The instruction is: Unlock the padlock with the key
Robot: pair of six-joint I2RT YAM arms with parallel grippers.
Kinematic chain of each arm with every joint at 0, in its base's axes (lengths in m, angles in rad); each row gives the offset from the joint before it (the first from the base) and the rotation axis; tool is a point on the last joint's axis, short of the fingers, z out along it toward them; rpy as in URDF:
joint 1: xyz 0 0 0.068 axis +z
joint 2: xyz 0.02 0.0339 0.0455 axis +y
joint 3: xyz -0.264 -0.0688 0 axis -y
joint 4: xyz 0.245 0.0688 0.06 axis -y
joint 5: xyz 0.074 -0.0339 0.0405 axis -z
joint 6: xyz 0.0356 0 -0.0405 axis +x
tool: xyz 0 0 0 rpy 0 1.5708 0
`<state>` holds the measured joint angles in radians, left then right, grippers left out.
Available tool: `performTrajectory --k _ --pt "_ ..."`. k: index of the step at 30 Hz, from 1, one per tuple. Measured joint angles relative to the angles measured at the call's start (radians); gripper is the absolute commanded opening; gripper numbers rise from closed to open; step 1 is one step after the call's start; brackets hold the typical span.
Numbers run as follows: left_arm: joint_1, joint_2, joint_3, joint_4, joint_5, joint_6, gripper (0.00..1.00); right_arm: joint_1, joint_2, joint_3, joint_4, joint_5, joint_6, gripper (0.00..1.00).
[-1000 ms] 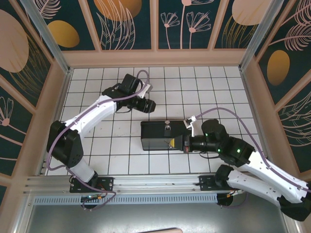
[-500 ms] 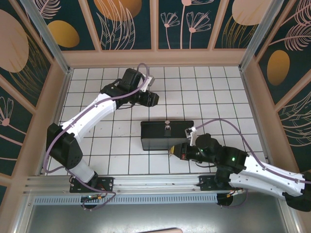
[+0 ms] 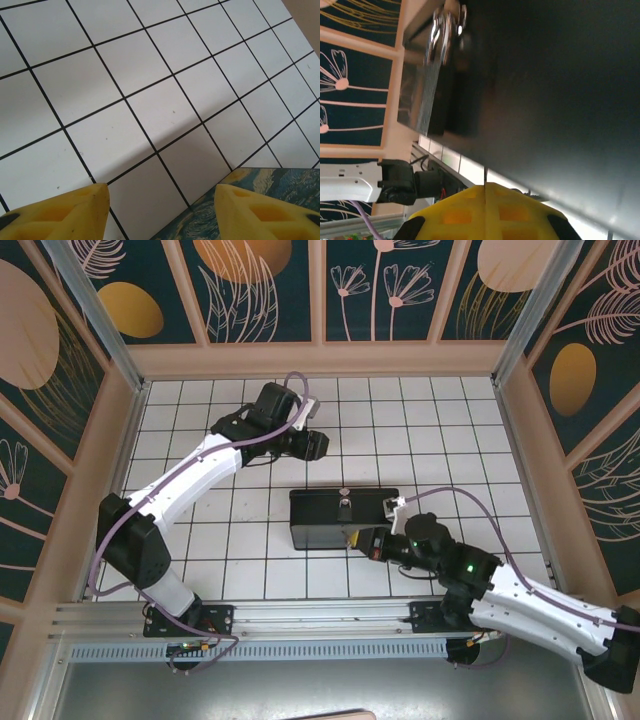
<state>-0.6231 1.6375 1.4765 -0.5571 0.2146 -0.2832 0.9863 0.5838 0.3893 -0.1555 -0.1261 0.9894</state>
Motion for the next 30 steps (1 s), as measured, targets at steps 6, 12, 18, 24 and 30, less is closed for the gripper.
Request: performTrajectory --k 6,12,18,24,30 --pt "0.000 0.013 0.028 0.000 -0.018 0.000 0.57 -0.109 0.087 -0.008 0.069 -0.166 -0.099 0.00" --pt "0.009 0.029 0.047 0.006 -0.022 0.000 0.56 -0.214 0.180 0.001 0.144 -0.301 -0.202 0.00" --pt "0.043 0.059 0.056 0.011 -0.021 0.000 0.55 -0.323 0.309 0.047 0.193 -0.447 -0.303 0.00" --pt "0.075 0.104 0.102 0.018 -0.017 0.000 0.54 -0.372 0.491 0.145 0.203 -0.545 -0.412 0.00" --pt "0.079 0.115 0.106 0.031 0.021 0.000 0.54 -0.399 0.515 0.177 0.152 -0.587 -0.480 0.00"
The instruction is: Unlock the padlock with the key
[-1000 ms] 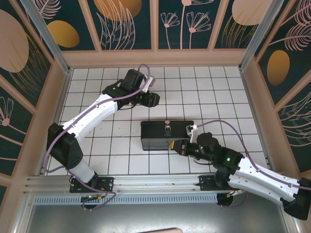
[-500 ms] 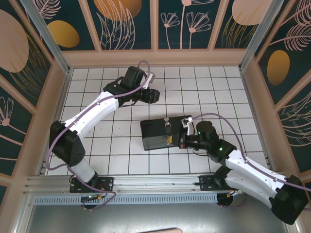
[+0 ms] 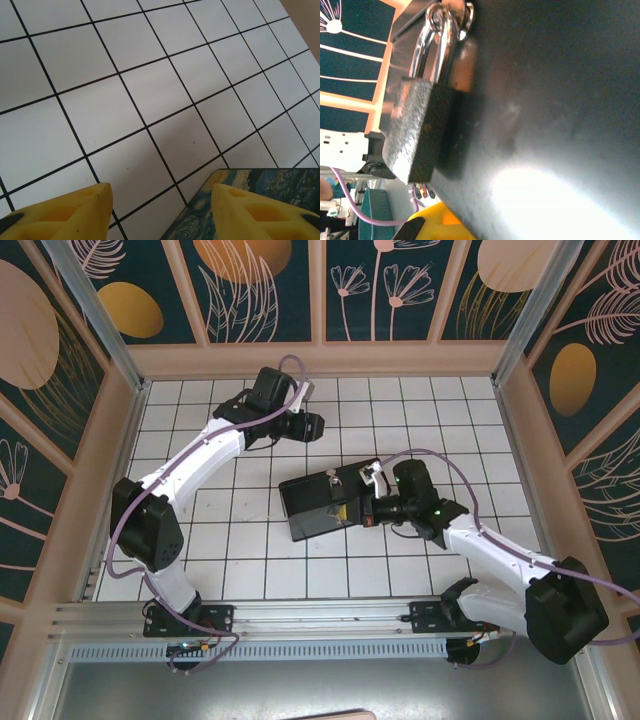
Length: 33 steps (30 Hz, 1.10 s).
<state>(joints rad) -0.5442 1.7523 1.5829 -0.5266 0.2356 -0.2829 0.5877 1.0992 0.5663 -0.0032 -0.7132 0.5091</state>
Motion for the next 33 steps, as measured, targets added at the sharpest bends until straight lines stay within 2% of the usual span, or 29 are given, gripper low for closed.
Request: performTrajectory --k 6,11,15,18,25,33 --pt "0.000 0.000 -0.024 0.007 0.014 -0.011 0.55 0.011 -0.209 -0.061 -0.051 -0.010 0.035 0.00" --pt "-0.008 -0.050 -0.064 0.055 0.013 -0.084 0.54 0.026 -0.425 -0.177 -0.033 0.045 0.196 0.00" --pt "-0.032 -0.101 -0.081 0.079 -0.016 -0.116 0.55 0.040 -0.521 -0.232 0.038 0.126 0.343 0.00" --pt "-0.046 -0.128 -0.116 0.112 -0.043 -0.145 0.55 0.071 -0.548 -0.259 0.105 0.216 0.458 0.00" --pt "-0.046 -0.160 -0.230 0.149 -0.094 -0.235 0.56 0.267 -0.563 -0.306 0.202 0.509 0.653 0.00" --pt "-0.046 -0.165 -0.241 0.153 -0.144 -0.244 0.57 0.438 -0.559 -0.328 0.291 0.781 0.758 0.00"
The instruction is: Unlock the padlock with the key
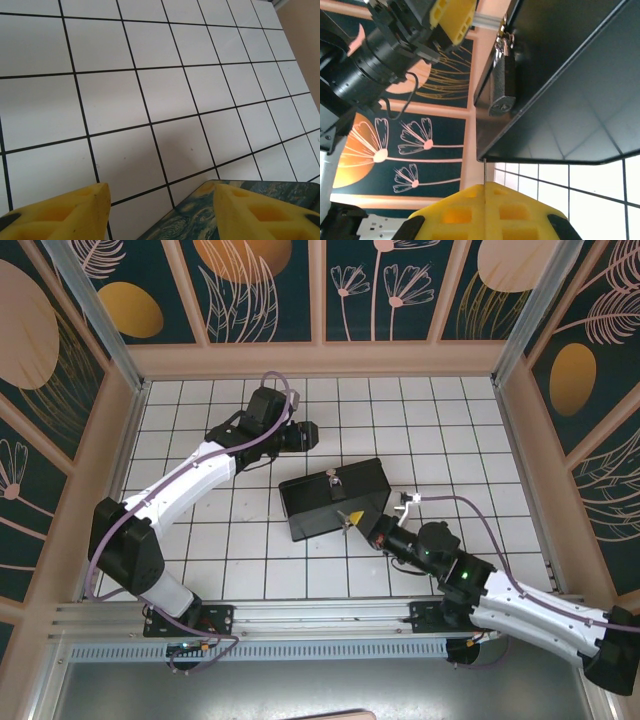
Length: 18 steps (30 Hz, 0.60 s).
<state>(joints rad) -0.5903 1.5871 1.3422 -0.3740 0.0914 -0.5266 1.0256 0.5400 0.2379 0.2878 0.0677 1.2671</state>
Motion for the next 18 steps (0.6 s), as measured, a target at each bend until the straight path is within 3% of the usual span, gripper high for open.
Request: performTrajectory --k 7,18 --pt "0.000 0.000 -0.037 0.033 -0.023 -0.029 0.58 0.041 0.047 -0.028 0.085 0.150 0.045 0.00" --pt "0.000 0.000 -0.050 0.034 -0.026 -0.044 0.58 0.048 0.085 -0.055 0.170 0.224 0.082 0.00"
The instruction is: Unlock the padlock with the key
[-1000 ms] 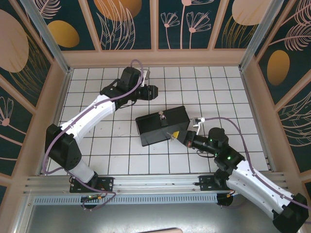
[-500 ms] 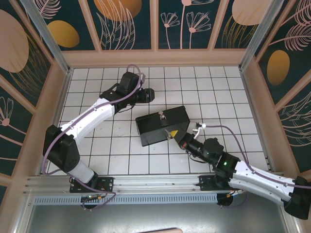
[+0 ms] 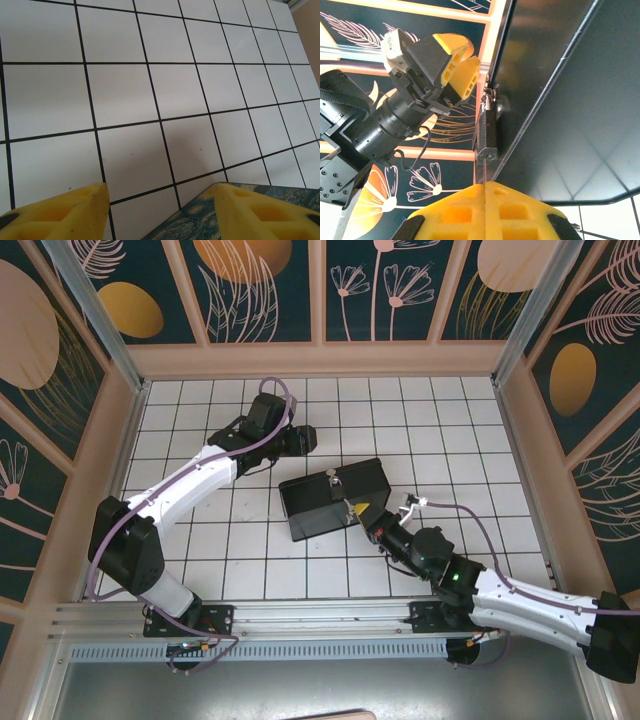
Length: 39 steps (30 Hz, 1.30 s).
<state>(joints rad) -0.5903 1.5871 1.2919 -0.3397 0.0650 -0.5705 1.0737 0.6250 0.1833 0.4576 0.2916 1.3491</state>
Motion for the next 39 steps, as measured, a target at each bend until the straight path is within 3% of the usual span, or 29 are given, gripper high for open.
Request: performTrajectory --k 39 --pt "0.000 -0.018 -0.052 0.023 0.003 -0.015 0.58 0.002 0.127 0.014 0.115 0.019 0.004 0.00"
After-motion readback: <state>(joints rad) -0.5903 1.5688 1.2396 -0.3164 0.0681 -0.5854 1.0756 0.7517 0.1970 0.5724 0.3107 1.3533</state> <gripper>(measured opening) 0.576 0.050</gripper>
